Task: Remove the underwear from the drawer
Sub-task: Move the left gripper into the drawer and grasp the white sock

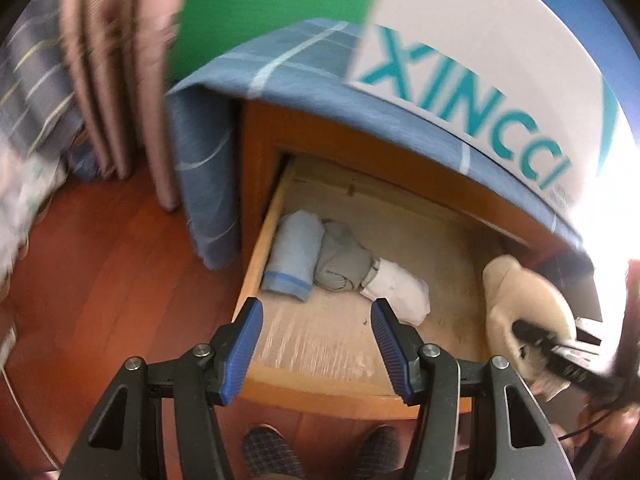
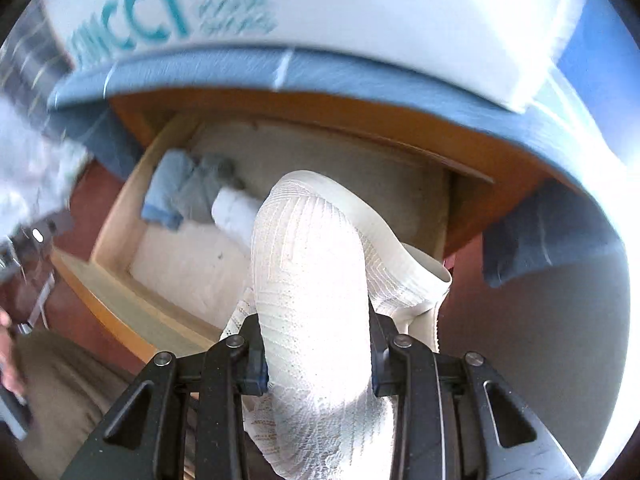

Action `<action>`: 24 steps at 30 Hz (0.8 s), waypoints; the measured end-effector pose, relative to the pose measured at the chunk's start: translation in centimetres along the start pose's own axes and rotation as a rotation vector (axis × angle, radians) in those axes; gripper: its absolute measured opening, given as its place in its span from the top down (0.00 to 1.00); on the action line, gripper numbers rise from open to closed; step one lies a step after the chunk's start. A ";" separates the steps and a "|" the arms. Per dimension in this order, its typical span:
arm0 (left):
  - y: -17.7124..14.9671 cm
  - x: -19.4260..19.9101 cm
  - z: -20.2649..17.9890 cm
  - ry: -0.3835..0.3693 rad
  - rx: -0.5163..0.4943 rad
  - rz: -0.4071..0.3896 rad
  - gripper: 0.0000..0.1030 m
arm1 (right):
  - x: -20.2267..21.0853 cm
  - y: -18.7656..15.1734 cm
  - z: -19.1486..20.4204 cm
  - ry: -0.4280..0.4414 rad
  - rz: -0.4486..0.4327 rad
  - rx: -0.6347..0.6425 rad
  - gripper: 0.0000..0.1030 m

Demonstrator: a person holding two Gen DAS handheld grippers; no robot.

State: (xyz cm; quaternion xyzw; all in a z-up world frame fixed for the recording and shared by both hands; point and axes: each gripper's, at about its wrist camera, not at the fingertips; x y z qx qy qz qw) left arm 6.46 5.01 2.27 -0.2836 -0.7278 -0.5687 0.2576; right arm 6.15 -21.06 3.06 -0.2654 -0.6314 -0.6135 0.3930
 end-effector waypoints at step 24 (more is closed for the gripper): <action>-4.3 -9.4 -12.1 -0.165 -1.275 0.194 0.44 | 1.0 -2.3 -1.6 -0.052 -0.089 -0.262 0.69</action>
Point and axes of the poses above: each gripper's, at about its wrist camera, not at the fingertips, and x roughly against the way its jaws point, z to its left, y to its top, and after that the axes turned 11 degrees about -z, right-handed
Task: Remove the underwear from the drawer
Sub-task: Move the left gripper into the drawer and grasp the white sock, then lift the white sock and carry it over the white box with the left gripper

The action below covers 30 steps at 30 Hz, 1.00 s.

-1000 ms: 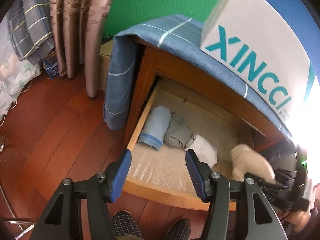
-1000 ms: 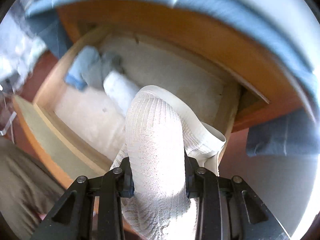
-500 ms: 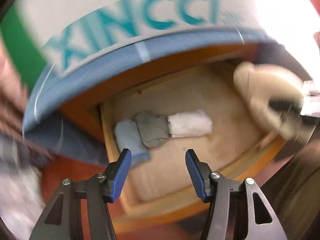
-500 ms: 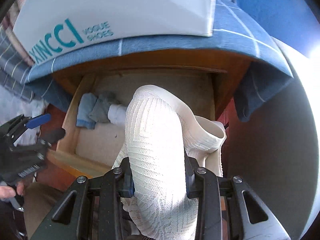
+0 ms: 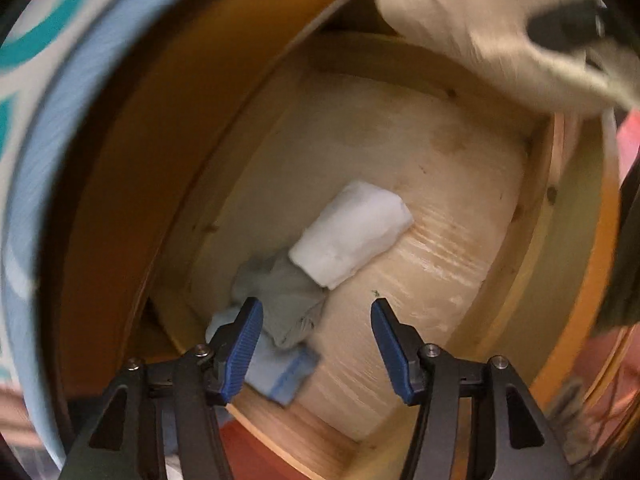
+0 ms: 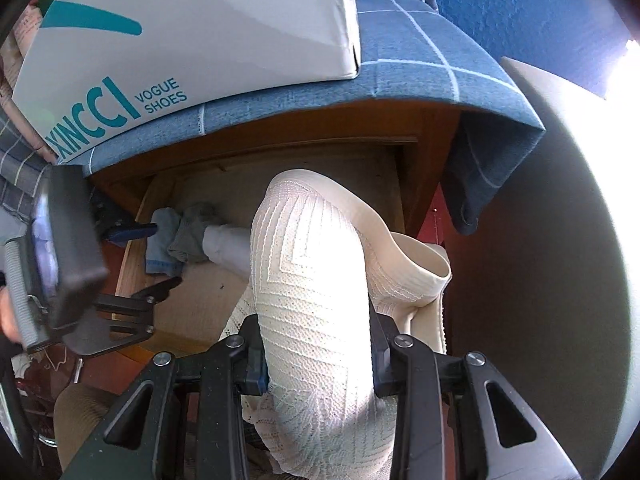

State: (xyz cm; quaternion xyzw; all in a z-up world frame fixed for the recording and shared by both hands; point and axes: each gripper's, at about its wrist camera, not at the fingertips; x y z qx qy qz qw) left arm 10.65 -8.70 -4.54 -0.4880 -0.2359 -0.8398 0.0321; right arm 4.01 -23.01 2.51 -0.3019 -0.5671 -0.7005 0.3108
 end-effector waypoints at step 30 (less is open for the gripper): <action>3.4 -9.0 -0.5 -0.183 -0.078 0.032 0.49 | -1.0 1.4 -0.8 0.005 0.051 -0.053 0.68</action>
Point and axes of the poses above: each gripper's, at about its wrist camera, not at the fingertips, and x roughly against the way its jaws point, z to its left, y to its top, and after that the axes turned 11 degrees about -z, right-handed
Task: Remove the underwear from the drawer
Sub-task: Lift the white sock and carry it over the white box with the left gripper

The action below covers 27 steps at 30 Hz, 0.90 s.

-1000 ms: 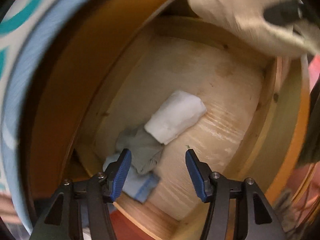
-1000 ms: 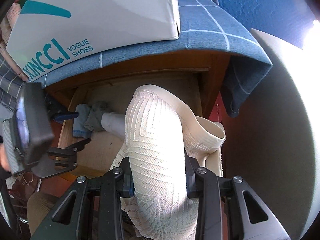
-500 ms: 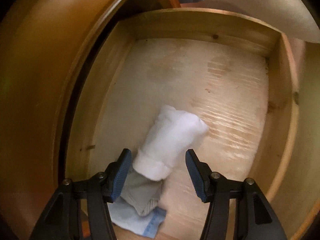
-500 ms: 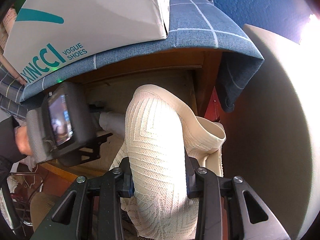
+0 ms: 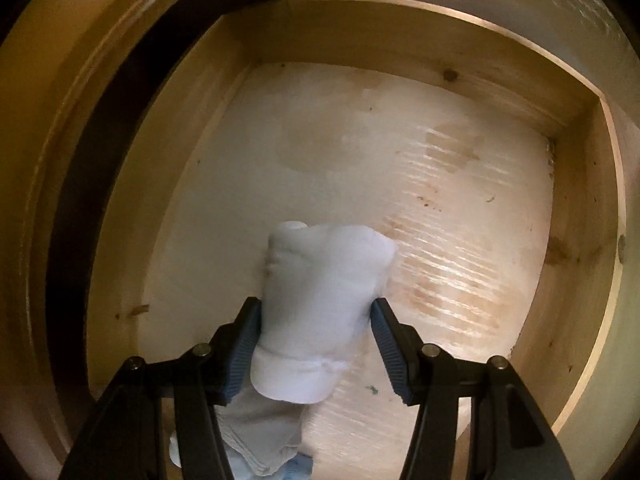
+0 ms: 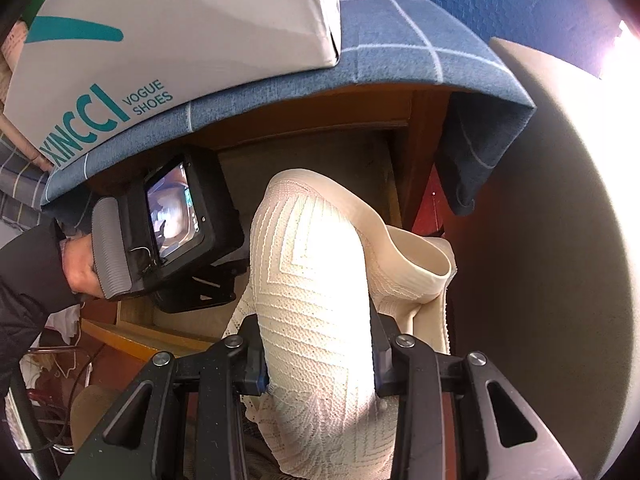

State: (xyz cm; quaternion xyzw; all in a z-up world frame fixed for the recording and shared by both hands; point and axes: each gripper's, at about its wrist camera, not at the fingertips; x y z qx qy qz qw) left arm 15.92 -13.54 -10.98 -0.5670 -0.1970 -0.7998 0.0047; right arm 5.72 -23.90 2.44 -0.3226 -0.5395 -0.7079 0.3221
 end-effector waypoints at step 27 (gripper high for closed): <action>-2.6 5.9 1.1 -0.015 0.300 0.078 0.60 | -1.1 -0.7 2.1 -0.015 0.032 0.076 0.68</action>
Point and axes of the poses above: each gripper's, at about its wrist camera, not at the fingertips, and x roughly against the way its jaws point, z to its left, y to its top, and after that the axes turned 11 degrees about -z, right-handed
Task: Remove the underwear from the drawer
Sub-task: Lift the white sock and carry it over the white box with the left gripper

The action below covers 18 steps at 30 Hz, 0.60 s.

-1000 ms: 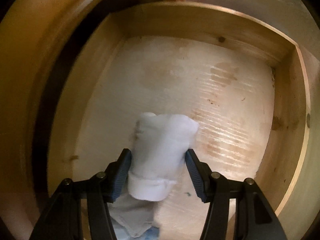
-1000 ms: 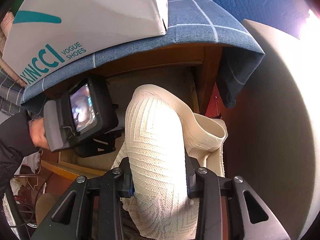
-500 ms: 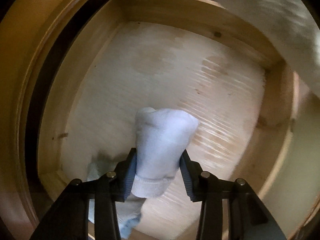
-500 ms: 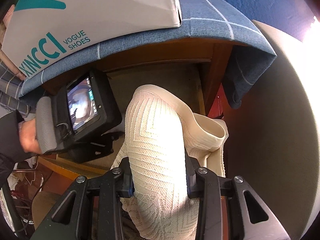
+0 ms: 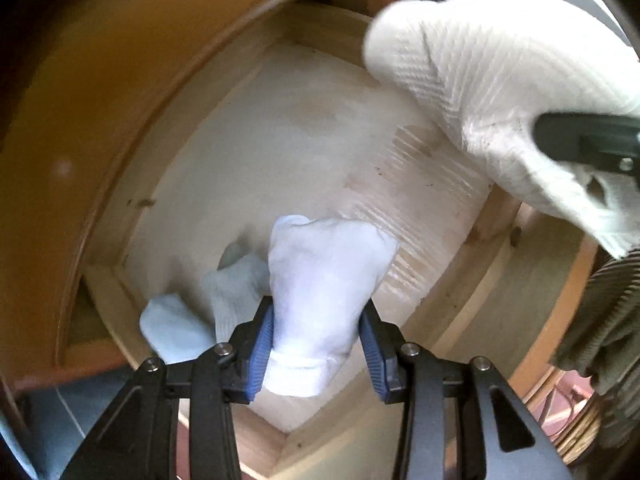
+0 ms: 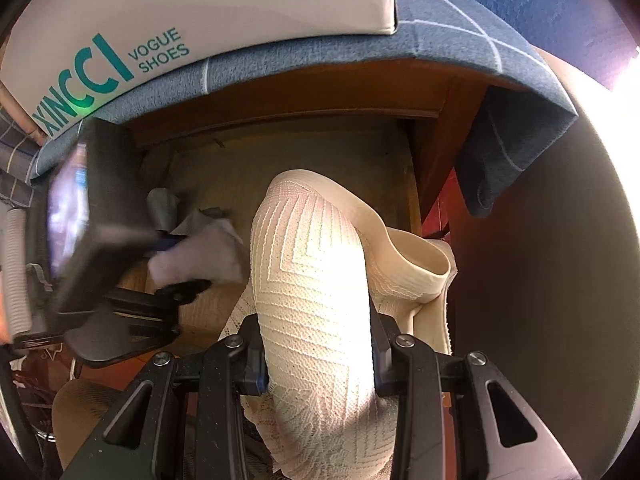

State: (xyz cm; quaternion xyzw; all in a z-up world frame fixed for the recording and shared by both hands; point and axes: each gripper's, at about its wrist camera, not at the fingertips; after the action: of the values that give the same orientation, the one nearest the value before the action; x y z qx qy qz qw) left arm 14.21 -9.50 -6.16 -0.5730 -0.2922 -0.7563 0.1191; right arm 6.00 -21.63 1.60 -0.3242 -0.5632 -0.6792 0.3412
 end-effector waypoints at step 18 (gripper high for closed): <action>-2.8 8.2 0.2 0.160 0.291 -0.117 0.60 | -0.7 -0.3 1.2 -0.034 0.023 0.057 0.68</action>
State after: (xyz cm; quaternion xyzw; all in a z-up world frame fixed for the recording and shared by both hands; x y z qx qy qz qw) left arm 10.36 -5.91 0.67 -0.4695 -0.4211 -0.7549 0.1797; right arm 6.24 -20.35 1.06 -0.3324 -0.5840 -0.6534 0.3486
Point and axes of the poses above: each gripper's, at about its wrist camera, not at the fingertips, and x roughly against the way its jaws point, z to its left, y to its top, and after that the axes turned 11 degrees about -z, right-handed
